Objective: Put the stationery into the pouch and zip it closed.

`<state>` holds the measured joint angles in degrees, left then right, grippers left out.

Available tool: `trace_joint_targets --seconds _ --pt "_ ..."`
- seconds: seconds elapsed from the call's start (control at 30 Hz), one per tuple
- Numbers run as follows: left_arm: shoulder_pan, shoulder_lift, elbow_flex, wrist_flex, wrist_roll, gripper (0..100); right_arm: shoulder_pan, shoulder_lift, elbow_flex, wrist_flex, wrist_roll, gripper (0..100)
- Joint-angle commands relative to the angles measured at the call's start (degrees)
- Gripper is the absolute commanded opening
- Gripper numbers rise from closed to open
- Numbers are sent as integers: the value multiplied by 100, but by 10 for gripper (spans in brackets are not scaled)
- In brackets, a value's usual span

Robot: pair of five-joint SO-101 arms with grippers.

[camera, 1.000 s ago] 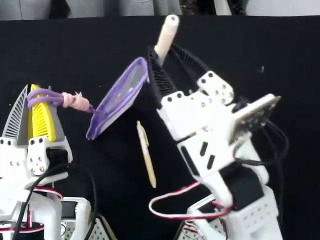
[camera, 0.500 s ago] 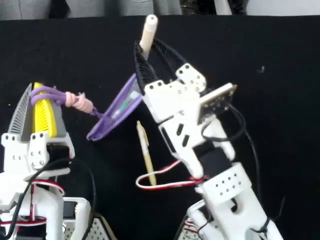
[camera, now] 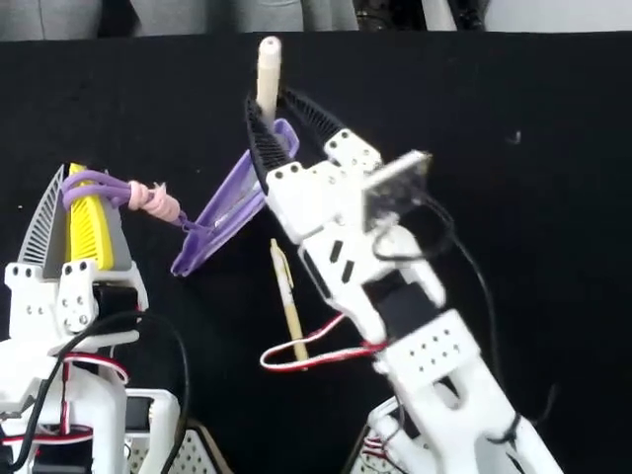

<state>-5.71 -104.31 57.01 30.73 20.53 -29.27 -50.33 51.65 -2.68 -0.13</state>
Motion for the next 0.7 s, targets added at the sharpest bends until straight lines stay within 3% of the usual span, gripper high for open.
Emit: trace_joint_targets --seconds 0.0,0.2,0.33,0.5,0.67 --pt "-57 -9 -31 -132 35 30 -62 382 286 -624 -176 76" --pt "-75 9 -31 -132 26 30 -18 1130 497 -1442 -281 191" --pt "-92 9 -31 -123 18 30 123 1077 189 -1134 -281 224" --pt "-92 9 -22 -123 18 30 431 207 -664 554 -281 271" --pt "-101 9 -22 -97 18 30 686 -760 -1622 2866 -176 273"
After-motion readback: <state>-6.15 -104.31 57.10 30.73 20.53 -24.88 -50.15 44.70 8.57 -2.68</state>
